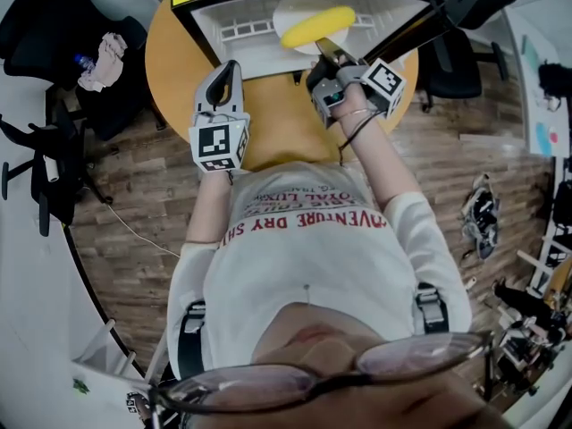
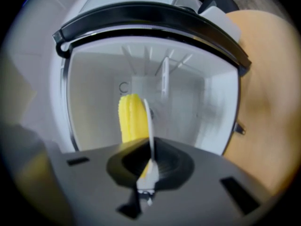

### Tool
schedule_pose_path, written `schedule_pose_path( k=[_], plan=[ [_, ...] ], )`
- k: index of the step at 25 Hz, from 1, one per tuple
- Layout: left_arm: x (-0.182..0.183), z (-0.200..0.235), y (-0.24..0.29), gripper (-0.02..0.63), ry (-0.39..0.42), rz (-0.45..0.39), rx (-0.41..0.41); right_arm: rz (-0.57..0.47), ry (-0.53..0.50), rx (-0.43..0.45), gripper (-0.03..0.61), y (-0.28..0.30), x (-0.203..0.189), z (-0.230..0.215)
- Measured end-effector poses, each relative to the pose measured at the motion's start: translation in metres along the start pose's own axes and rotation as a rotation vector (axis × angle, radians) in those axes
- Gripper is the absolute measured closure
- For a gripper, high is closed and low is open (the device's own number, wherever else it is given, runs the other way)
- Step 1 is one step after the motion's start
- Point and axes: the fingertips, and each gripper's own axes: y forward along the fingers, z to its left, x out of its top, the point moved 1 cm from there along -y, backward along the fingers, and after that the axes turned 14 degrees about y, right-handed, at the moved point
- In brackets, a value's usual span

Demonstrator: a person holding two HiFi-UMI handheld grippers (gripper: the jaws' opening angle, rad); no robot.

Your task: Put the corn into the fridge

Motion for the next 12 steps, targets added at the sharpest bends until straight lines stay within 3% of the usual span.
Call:
schedule_pose_path(
  k=[12],
  plan=[
    [-0.012,0.002,0.016,0.588,-0.001,0.014,-0.032,-0.043,0.006,-0.039,0.54,0.034,0.012,0.004]
  ],
)
